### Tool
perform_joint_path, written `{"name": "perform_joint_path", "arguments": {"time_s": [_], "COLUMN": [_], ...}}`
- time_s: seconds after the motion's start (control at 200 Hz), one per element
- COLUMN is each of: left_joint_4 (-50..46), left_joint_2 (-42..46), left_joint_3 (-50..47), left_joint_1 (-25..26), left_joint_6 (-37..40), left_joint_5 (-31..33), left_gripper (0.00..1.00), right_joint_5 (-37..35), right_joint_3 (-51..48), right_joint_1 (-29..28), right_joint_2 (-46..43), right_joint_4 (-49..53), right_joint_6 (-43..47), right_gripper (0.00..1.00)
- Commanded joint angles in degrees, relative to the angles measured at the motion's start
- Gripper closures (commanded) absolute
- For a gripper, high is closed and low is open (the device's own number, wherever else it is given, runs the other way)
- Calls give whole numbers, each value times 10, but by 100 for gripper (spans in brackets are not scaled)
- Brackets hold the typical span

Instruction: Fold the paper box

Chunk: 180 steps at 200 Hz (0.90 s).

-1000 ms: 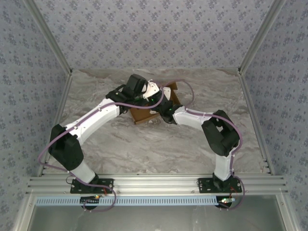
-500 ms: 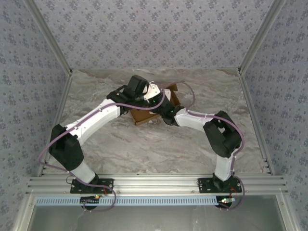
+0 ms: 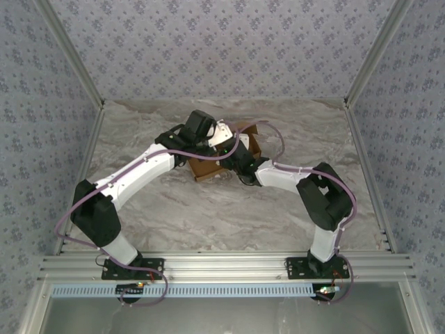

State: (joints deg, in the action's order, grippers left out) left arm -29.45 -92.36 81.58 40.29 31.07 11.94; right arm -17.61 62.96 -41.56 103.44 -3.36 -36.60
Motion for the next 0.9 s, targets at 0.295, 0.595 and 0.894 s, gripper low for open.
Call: {"name": "perform_joint_path", "arguments": {"time_s": [0.295, 0.595, 0.894], "left_joint_4": [-11, -10, -10], "left_joint_2": [5, 4, 3], "left_joint_3": [-3, -3, -4], "left_joint_1": [6, 6, 6], "left_joint_6": [7, 7, 8], "left_joint_5": [-9, -6, -7], "left_gripper": [100, 100, 100], "right_joint_5": [16, 19, 18], "right_joint_3": [-16, -11, 4], "right_joint_1": [-8, -9, -9], "right_joint_2": [-14, 4, 19], "right_joint_4": [-2, -2, 3], "right_joint_6": [0, 0, 0], "right_gripper": [60, 65, 66]}}
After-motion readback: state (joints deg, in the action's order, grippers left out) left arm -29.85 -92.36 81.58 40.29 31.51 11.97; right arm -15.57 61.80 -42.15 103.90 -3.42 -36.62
